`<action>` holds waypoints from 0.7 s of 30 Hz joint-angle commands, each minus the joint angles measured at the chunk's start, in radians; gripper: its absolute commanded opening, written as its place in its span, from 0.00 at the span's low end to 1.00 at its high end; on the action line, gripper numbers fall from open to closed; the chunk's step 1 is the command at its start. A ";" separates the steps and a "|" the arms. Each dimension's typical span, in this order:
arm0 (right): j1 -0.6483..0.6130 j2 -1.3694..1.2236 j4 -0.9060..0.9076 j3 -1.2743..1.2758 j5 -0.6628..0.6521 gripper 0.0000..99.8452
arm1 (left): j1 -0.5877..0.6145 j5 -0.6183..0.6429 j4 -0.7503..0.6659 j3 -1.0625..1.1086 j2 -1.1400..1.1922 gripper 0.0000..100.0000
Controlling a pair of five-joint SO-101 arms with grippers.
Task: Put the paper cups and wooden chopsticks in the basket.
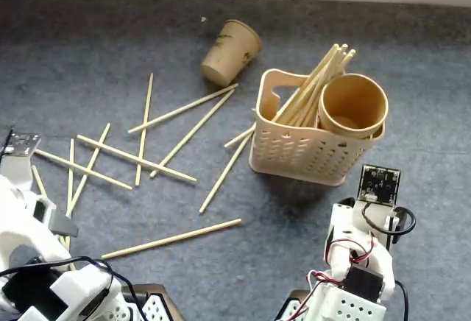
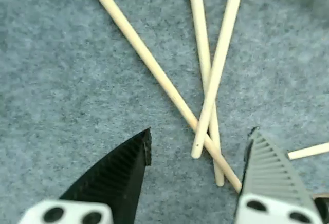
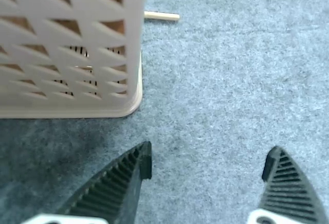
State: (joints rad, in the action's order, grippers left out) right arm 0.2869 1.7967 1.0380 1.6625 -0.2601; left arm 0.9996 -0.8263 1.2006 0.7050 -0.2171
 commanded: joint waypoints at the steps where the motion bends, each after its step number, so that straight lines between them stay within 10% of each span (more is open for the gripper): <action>1: -0.008 0.005 -0.021 0.081 -0.015 0.34 | 0.012 -0.028 -0.012 0.015 -0.030 0.30; 21: -0.008 0.005 -0.018 0.081 -0.015 0.34 | -0.205 0.103 -0.342 0.197 -0.030 0.30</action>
State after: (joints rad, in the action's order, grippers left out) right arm 0.2869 1.7967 1.0380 1.6625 -0.2601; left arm 0.8508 -0.7465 0.8800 0.9014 -0.2263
